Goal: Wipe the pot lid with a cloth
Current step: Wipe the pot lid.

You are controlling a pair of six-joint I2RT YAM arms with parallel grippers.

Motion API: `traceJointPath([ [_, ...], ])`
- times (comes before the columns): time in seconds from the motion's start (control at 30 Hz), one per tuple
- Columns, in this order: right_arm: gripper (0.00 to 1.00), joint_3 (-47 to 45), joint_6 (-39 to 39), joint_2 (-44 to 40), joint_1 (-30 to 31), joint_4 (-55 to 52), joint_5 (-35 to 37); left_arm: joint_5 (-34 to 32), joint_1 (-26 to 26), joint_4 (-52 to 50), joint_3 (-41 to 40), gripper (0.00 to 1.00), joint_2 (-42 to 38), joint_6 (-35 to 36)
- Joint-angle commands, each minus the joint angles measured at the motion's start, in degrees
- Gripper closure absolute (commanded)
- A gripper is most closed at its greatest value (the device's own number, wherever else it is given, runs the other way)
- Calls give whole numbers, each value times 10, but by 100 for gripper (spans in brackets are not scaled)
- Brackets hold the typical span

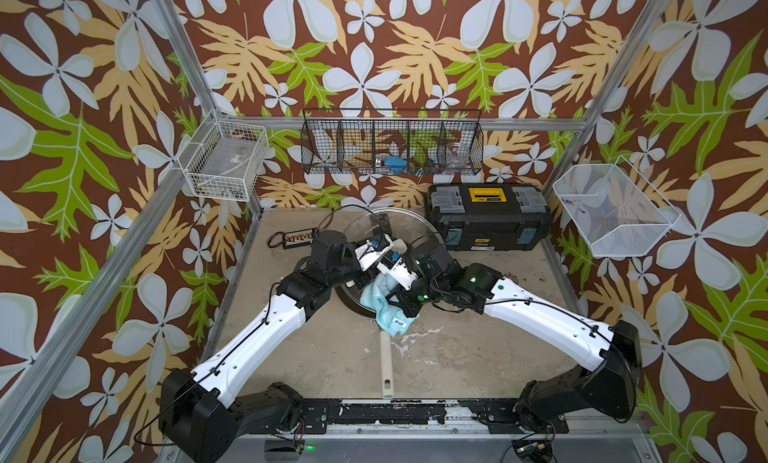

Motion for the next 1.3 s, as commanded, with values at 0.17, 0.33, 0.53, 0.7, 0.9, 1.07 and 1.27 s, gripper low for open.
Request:
traceJointPath([
  [0.17,100,-5,3,-13,-9,28,27,19,-1,109,3,100,-11,15],
  [0.33,100,-14,-3,-30,-39,22,24,15,-1,103,3,100,-15,21],
  [0.53,100,-26,-21,-50,-89,5,14,13,-1,98,5,100,-19,25],
  [0.7,100,-28,-42,-58,-141,-11,6,14,-1,91,7,100,-24,29],
  [0.9,100,-6,-71,-59,-204,-41,-1,8,-1,80,10,100,-31,38],
  [1.07,100,20,-85,-49,-234,-58,-10,3,-1,73,15,100,-33,43],
  [1.27,100,30,-77,-36,-231,-56,-37,-6,-1,73,26,100,-23,30],
])
